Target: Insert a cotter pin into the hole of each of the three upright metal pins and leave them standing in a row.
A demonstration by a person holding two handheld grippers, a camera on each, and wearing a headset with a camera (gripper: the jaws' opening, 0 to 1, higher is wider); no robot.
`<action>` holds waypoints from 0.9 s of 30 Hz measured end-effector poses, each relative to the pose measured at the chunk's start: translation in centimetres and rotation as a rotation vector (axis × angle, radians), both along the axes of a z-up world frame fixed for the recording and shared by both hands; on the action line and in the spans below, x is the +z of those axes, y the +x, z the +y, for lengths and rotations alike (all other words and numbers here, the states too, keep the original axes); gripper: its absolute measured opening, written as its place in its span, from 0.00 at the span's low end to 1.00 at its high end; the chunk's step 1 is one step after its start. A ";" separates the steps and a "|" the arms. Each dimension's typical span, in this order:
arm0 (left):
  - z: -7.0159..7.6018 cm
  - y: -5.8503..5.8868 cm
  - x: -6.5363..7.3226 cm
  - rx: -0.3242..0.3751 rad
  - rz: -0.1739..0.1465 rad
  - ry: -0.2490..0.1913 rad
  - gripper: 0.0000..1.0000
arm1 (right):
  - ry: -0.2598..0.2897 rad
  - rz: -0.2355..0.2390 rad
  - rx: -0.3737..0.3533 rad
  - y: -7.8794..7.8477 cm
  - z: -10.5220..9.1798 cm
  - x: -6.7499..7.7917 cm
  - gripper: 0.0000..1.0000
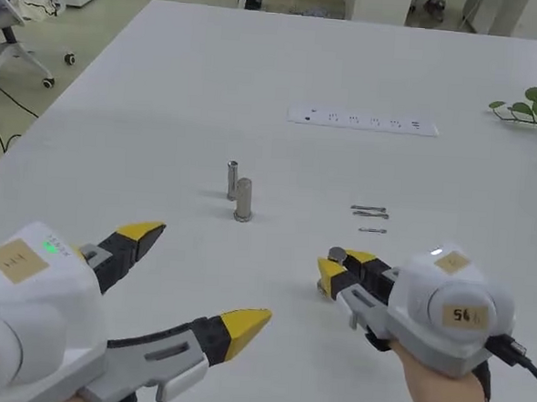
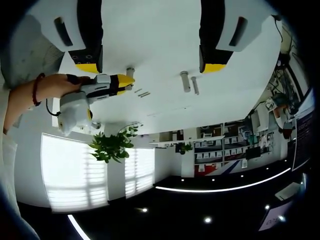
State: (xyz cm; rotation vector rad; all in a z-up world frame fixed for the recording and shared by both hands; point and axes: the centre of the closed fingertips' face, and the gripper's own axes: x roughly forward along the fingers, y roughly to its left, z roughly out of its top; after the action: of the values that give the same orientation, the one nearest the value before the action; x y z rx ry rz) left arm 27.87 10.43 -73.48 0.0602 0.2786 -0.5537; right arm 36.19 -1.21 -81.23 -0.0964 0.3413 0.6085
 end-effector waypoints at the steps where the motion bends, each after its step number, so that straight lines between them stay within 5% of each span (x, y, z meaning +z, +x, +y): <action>1: 0.0 0.0 0.0 -0.001 0.000 0.003 0.79 | 0.001 0.006 -0.001 0.0 -0.1 -0.2 0.13; 15: 0.1 -0.2 0.2 0.005 -0.003 0.002 0.78 | -0.011 0.005 -0.003 -0.1 -0.3 -0.8 0.13; 27: 0.1 -0.4 0.1 0.003 -0.002 0.003 0.77 | 0.034 0.028 -0.009 -0.3 -0.4 -0.8 0.15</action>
State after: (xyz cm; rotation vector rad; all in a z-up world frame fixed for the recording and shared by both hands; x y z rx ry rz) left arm 27.49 10.50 -73.34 0.0636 0.2774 -0.5504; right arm 35.91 -1.60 -82.05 -0.0534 0.3583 0.6071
